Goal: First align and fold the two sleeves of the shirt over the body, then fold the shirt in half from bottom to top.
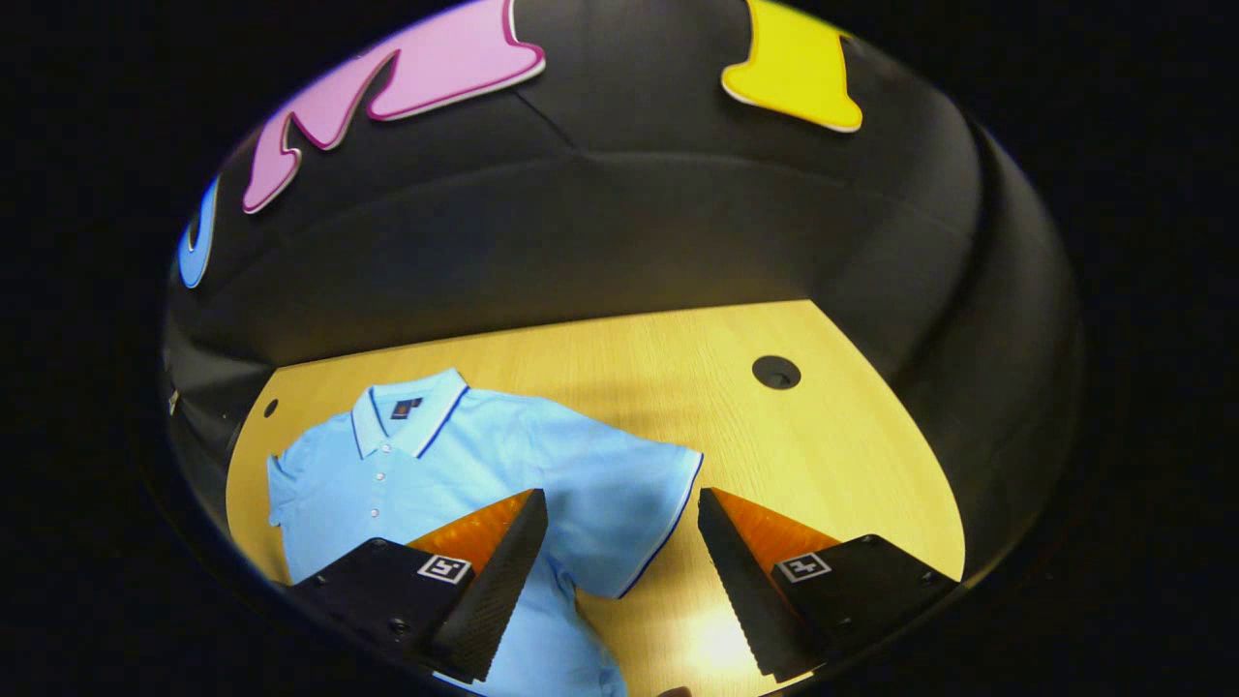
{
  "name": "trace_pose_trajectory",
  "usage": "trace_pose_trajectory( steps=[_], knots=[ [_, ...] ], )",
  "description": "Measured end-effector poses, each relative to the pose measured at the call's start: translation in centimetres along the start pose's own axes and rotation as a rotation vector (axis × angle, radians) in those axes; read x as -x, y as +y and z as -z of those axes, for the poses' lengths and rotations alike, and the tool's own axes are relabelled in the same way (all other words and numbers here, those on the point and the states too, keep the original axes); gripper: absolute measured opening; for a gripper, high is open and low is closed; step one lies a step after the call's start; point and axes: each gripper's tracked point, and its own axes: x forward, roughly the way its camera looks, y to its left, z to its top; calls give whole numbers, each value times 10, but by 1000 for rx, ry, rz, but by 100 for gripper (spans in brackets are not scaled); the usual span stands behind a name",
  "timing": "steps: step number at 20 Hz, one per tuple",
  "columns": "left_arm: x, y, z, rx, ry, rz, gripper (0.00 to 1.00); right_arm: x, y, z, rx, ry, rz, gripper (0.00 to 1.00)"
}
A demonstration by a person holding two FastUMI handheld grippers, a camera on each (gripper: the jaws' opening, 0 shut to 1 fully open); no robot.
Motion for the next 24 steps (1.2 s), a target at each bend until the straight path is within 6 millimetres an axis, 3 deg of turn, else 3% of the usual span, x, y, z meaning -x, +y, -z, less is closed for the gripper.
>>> trace_pose_trajectory(
  steps=[5, 10, 11, 14, 15, 16, 17, 18, 19, 21, 24],
  knots=[
    [4, 4, 10, 12, 32, -39, 98, -43, -21, 17, -17, 69, 60, 98],
    [9, 8, 18, 10, 52, -60, 98, -64, -35, 24, -28, 106, 101, 97],
    [9, 9, 18, 10, 55, -61, 98, -59, -34, 23, -29, 108, 106, 86],
    [9, 13, 23, 16, 66, -67, 98, -64, -25, 26, -19, 105, 93, 70],
    [10, 14, 24, 19, 69, -68, 98, -64, -20, 24, -15, 99, 85, 44],
    [9, 15, 25, 20, 72, -69, 98, -64, -16, 24, -12, 103, 75, 38],
    [10, 16, 25, 20, 73, -71, 98, -65, -14, 22, -8, 94, 70, 17],
    [10, 19, 26, 18, 73, -72, 98, -65, -13, 23, -5, 102, 79, 18],
    [11, 20, 26, 16, 73, -74, 98, -65, -11, 21, -3, 93, 72, 8],
    [13, 24, 26, 15, 73, -78, 98, -62, -3, 21, -15, 93, 56, 5],
    [16, 31, 25, 20, 68, -84, 98, -53, 10, -5, -6, 12, 25, 10]
  ],
)
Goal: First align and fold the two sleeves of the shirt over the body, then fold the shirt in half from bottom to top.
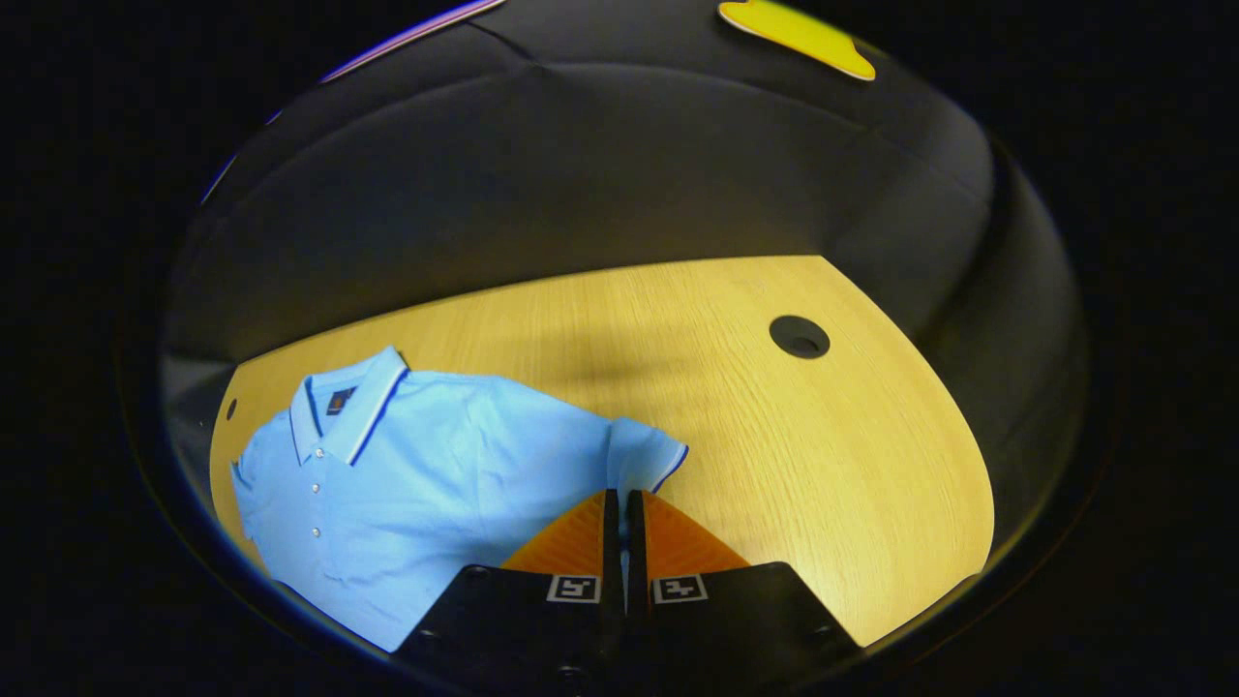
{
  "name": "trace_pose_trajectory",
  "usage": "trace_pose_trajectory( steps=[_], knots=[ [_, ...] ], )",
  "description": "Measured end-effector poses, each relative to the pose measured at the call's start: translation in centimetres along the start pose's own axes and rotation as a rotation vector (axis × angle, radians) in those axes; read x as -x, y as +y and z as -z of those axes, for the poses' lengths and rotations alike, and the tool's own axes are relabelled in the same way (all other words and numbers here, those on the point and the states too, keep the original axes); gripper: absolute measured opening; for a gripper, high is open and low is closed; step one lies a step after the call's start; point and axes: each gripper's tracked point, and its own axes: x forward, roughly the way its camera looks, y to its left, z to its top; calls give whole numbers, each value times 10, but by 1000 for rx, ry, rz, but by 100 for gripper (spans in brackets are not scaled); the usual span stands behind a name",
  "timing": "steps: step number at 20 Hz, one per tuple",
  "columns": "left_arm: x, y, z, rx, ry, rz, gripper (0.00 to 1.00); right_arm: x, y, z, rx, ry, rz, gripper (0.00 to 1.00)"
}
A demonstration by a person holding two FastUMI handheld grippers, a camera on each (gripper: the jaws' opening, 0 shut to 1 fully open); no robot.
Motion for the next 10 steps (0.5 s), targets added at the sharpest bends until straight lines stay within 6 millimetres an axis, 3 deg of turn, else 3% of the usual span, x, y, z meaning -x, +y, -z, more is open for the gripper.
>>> trace_pose_trajectory(
  steps=[1, 5, 10],
  knots=[
    [1, 2, 1, 3, -1, -1, 98, 6, 10, -9, 5, -28, -17, 5],
    [3, 12, 2, 20, 0, -12, 98, 30, 67, -26, 39, -85, -127, 5],
    [10, 30, 4, 36, -3, -39, 98, 62, 162, -19, 163, -102, -280, 5]
  ],
)
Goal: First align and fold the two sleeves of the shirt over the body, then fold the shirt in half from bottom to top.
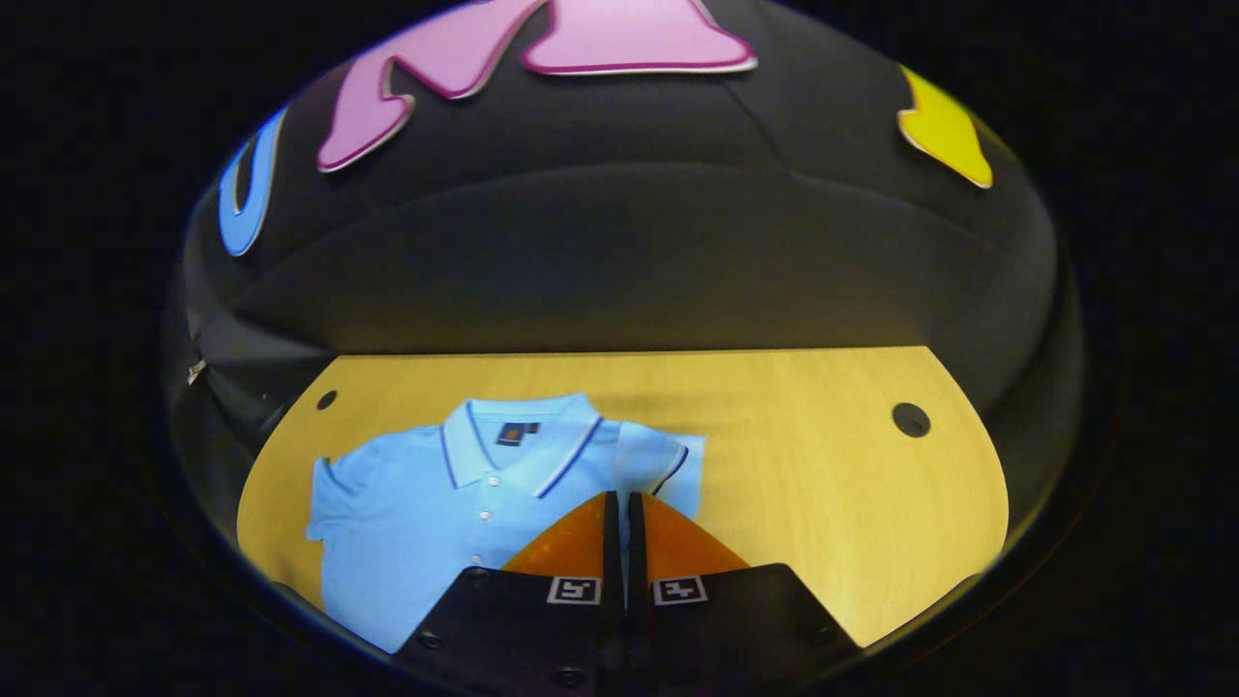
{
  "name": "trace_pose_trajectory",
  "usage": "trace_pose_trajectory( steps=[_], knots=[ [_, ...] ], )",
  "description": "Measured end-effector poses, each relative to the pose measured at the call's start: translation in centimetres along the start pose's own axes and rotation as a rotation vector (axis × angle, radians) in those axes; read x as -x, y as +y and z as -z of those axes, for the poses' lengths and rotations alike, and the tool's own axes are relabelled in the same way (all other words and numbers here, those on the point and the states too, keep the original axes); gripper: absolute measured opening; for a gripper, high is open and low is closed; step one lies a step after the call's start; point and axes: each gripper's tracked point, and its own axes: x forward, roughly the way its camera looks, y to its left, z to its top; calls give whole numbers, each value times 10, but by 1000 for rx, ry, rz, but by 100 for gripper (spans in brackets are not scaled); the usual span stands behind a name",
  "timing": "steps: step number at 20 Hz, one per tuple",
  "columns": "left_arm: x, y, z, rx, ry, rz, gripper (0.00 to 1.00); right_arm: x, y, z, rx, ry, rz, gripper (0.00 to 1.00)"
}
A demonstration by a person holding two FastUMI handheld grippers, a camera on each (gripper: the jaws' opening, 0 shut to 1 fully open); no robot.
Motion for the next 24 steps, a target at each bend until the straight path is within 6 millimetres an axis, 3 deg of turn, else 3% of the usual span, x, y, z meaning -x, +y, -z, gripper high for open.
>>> trace_pose_trajectory(
  steps=[4, 7, 10, 13, 18, 20, 21, 24],
  knots=[
    [7, 19, 3, 11, 1, -38, 98, -4, 73, 26, 96, 48, -111, 5],
    [12, 31, 8, 19, 7, -64, 98, -5, 109, 49, 150, 93, -168, 5],
    [17, 40, 11, 29, 16, -87, 98, -10, 133, 72, 197, 144, -195, 5],
    [20, 48, 14, 31, 22, -104, 98, -17, 143, 92, 241, 186, -201, 5],
    [21, 53, 15, 37, 28, -120, 98, -25, 139, 110, 260, 231, -174, 5],
    [19, 54, 16, 39, 28, -121, 98, -26, 141, 114, 245, 243, -179, 11],
    [18, 55, 16, 40, 27, -121, 98, -24, 141, 113, 238, 240, -179, 20],
    [14, 57, 13, 42, 25, -118, 98, -25, 145, 112, 211, 238, -188, 25]
  ],
)
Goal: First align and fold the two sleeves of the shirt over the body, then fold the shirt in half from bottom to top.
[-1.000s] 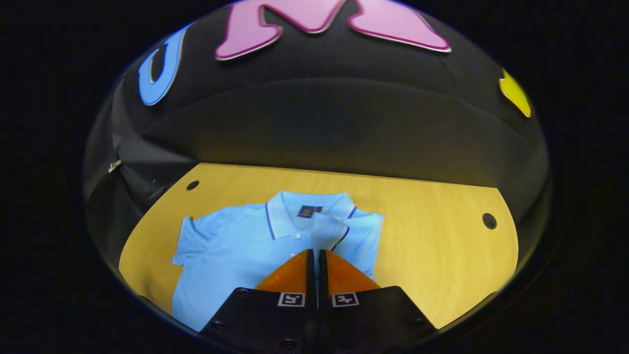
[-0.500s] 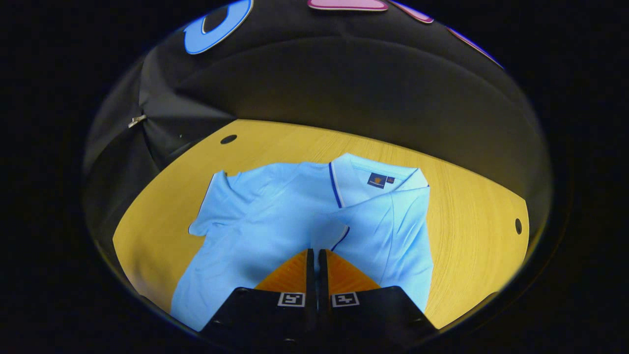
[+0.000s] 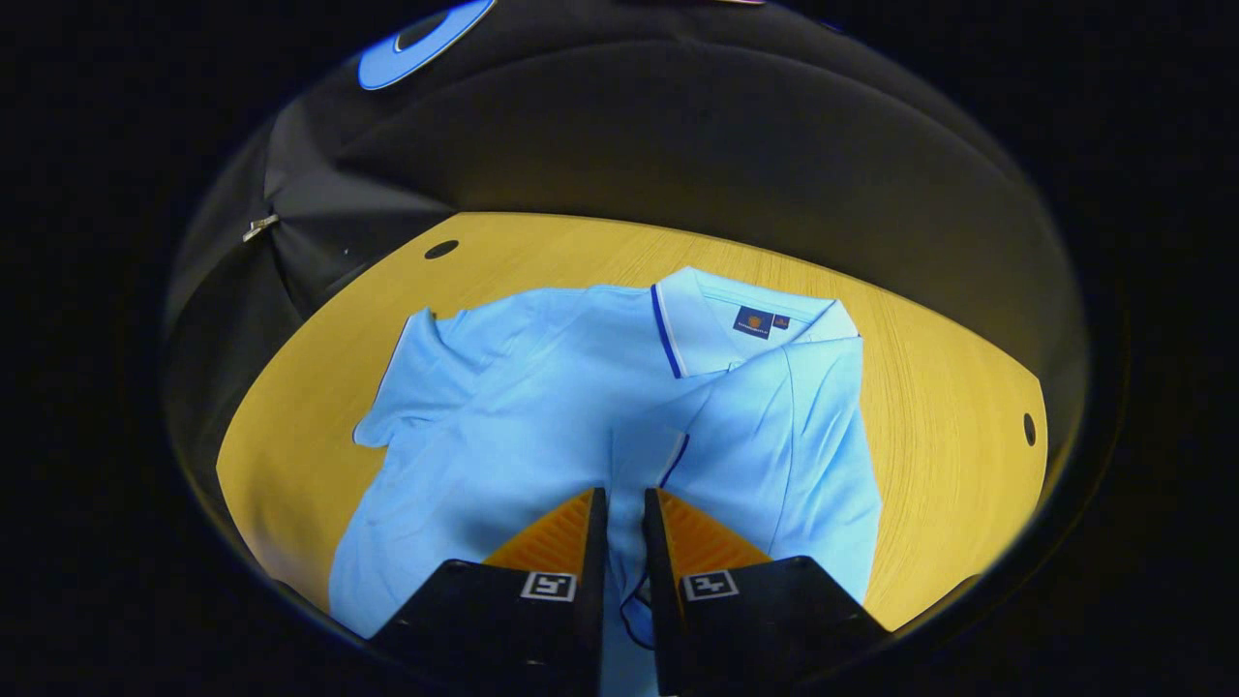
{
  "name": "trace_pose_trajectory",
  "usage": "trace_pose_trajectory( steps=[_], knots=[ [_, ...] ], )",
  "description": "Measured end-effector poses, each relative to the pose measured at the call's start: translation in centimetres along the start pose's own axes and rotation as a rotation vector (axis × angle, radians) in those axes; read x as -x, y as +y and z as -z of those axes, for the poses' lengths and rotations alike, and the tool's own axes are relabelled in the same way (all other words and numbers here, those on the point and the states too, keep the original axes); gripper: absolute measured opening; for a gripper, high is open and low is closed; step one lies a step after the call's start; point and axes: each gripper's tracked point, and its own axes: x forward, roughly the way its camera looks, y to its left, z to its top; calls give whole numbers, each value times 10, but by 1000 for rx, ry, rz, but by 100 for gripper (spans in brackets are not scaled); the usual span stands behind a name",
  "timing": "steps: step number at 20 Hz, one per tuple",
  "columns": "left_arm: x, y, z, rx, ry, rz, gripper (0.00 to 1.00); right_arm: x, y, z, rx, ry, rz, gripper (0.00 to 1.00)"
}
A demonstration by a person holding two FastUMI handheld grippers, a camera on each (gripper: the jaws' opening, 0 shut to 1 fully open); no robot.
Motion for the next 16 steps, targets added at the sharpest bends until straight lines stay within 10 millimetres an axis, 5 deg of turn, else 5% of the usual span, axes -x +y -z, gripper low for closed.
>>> trace_pose_trajectory(
  steps=[1, 5, 8, 12, 16],
  knots=[
    [-2, 0, 0, 1, 0, 2, 98, 0, -2, 0, -6, -6, 5, 26],
    [-5, 0, 0, -1, 5, 12, 98, 7, 2, -7, -31, -44, -5, 75],
    [-7, -1, -2, -11, 4, 27, 98, 28, 3, -31, -29, -147, 7, 76],
    [-16, -5, -2, -12, 7, 67, 98, 96, 8, -78, -48, -352, 1, 77],
    [-34, -18, -3, -10, 2, 119, 98, 189, 13, -112, -55, -540, -16, 81]
  ],
)
